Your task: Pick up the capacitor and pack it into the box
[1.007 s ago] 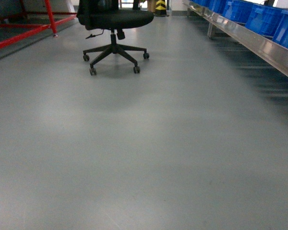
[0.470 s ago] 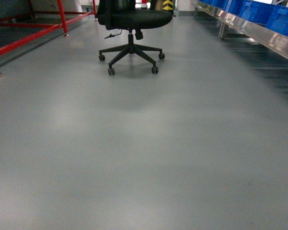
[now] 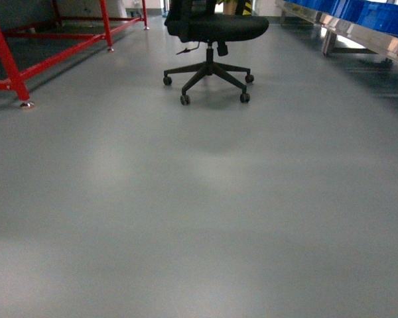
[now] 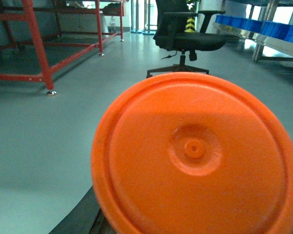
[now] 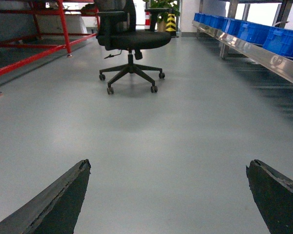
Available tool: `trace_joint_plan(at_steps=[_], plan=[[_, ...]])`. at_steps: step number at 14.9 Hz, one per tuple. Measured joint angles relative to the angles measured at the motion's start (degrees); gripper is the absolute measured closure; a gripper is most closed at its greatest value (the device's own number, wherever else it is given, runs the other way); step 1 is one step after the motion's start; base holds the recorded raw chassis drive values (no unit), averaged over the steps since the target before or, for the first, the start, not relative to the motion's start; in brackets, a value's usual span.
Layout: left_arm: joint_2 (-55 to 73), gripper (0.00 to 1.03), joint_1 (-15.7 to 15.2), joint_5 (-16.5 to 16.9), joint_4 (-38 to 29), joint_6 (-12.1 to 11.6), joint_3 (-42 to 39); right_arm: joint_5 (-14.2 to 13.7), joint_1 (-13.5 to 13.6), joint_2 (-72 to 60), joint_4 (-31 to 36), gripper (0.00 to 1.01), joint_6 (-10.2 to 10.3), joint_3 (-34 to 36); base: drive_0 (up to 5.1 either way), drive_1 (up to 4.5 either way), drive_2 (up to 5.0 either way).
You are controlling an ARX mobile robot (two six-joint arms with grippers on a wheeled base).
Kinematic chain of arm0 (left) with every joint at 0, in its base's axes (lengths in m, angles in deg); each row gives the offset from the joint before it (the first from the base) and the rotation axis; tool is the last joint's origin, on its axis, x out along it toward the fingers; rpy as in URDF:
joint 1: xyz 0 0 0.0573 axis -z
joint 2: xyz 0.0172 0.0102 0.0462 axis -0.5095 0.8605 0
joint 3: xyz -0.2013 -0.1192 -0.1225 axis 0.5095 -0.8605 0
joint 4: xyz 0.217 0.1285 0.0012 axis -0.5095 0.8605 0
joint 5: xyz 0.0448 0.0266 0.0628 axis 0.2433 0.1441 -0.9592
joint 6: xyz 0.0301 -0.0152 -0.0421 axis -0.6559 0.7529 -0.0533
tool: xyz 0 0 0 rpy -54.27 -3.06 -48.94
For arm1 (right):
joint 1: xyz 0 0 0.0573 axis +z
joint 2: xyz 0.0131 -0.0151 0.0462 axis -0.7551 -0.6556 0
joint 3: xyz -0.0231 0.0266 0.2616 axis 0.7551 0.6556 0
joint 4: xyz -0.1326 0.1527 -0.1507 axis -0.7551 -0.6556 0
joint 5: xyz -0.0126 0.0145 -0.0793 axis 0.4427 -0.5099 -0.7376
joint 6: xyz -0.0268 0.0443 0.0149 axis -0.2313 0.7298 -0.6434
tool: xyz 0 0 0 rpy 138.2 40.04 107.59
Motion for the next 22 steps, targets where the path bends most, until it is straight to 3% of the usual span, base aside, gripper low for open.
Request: trace_joint_plan(at_steps=[22], plan=[[0.0, 0.59, 0.0, 0.0, 0.0, 0.0, 0.0, 0.0, 0.0, 0.0, 0.0, 0.03, 0.0, 0.0, -5.1, 2.39, 2.4]])
